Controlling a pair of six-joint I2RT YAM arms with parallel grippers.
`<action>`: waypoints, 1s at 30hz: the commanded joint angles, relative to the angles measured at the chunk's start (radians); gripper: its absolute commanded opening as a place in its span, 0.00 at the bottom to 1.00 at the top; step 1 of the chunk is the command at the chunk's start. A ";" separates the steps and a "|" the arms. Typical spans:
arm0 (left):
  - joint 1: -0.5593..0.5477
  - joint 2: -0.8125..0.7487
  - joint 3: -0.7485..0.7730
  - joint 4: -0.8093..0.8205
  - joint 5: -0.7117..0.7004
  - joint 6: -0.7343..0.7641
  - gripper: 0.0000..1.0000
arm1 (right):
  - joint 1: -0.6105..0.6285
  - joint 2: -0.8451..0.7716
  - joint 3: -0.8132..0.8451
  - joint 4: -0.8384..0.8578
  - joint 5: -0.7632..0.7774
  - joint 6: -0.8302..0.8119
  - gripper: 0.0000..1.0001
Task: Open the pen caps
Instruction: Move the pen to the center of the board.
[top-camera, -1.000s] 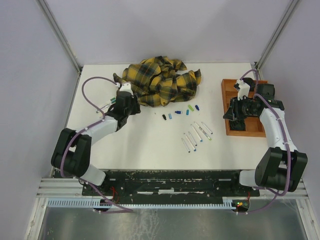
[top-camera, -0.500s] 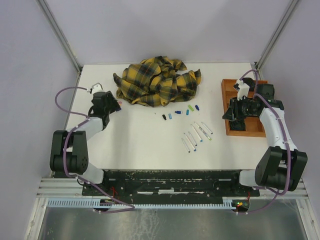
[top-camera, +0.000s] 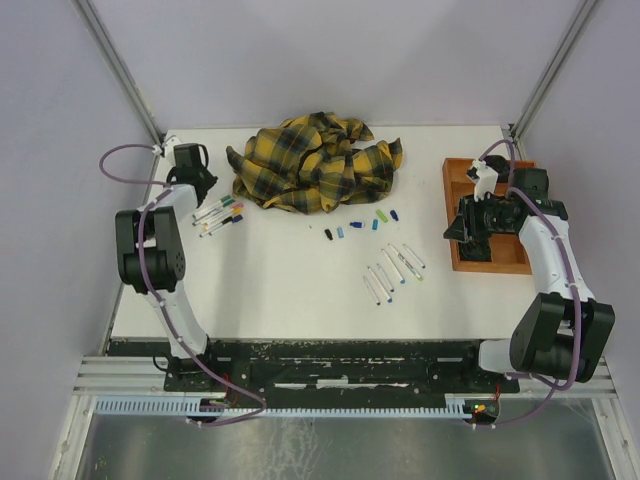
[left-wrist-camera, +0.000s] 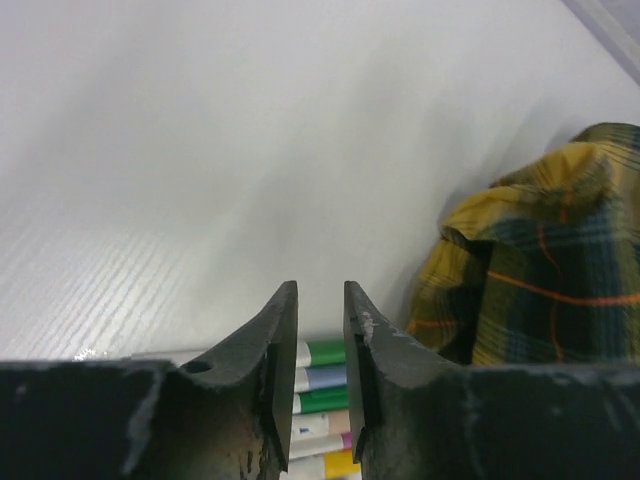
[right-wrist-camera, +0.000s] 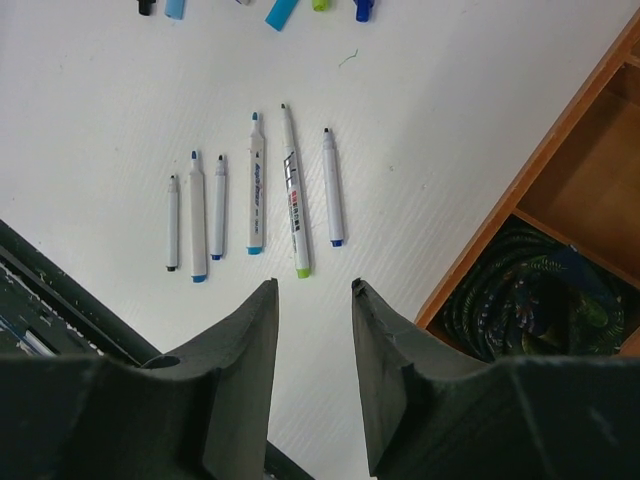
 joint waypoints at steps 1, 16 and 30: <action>0.030 0.100 0.174 -0.221 -0.013 -0.038 0.26 | -0.004 -0.027 0.005 0.007 -0.033 -0.012 0.43; 0.039 0.234 0.314 -0.465 -0.058 -0.110 0.10 | -0.003 -0.031 0.005 0.003 -0.038 -0.014 0.43; 0.017 -0.002 -0.027 -0.389 -0.020 -0.216 0.07 | -0.003 -0.045 0.007 -0.001 -0.052 -0.015 0.43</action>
